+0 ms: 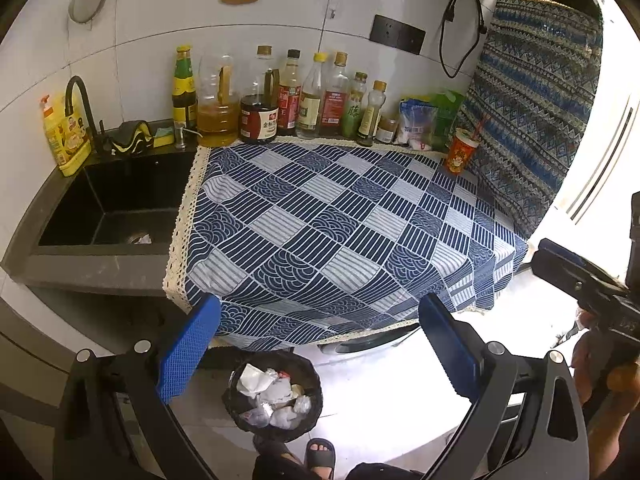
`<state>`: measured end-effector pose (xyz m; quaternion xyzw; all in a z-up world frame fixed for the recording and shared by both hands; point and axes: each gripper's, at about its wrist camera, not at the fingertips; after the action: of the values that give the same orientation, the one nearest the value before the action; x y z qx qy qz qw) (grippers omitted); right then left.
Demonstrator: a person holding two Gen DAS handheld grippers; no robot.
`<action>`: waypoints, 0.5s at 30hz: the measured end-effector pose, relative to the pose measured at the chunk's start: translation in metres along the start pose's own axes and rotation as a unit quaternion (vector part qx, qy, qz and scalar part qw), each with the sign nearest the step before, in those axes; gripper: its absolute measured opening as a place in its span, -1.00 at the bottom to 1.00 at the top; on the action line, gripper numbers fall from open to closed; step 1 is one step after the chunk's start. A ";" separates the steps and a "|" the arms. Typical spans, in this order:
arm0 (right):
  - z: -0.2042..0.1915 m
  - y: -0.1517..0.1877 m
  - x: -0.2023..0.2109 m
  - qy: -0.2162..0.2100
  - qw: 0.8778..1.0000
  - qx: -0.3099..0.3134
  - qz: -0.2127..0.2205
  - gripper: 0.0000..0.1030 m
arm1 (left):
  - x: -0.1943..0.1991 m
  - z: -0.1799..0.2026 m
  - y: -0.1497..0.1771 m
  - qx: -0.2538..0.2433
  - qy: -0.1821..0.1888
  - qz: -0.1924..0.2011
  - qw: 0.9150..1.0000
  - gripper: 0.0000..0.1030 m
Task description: Collect trash
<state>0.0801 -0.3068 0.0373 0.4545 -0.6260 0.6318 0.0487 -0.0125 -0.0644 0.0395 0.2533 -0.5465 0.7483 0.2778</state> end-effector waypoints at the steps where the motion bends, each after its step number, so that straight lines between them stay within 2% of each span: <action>1: 0.001 0.000 0.000 -0.001 1.000 0.000 0.000 0.90 | 0.000 0.001 -0.001 -0.002 0.000 0.001 1.000 0.87; 15: 0.000 -0.003 -0.004 -0.004 1.000 -0.001 -0.005 0.90 | -0.004 0.001 -0.002 0.006 -0.007 -0.006 1.000 0.87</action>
<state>0.0840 -0.3049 0.0369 0.4598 -0.6248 0.6290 0.0497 -0.0075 -0.0656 0.0384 0.2632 -0.5421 0.7485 0.2767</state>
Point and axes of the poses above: each gripper's, at about its wrist camera, not at the fingertips, and x roughly against the way its jaws point, z to its right, y to its underside, and after that the axes turned 9 degrees about y, right-handed
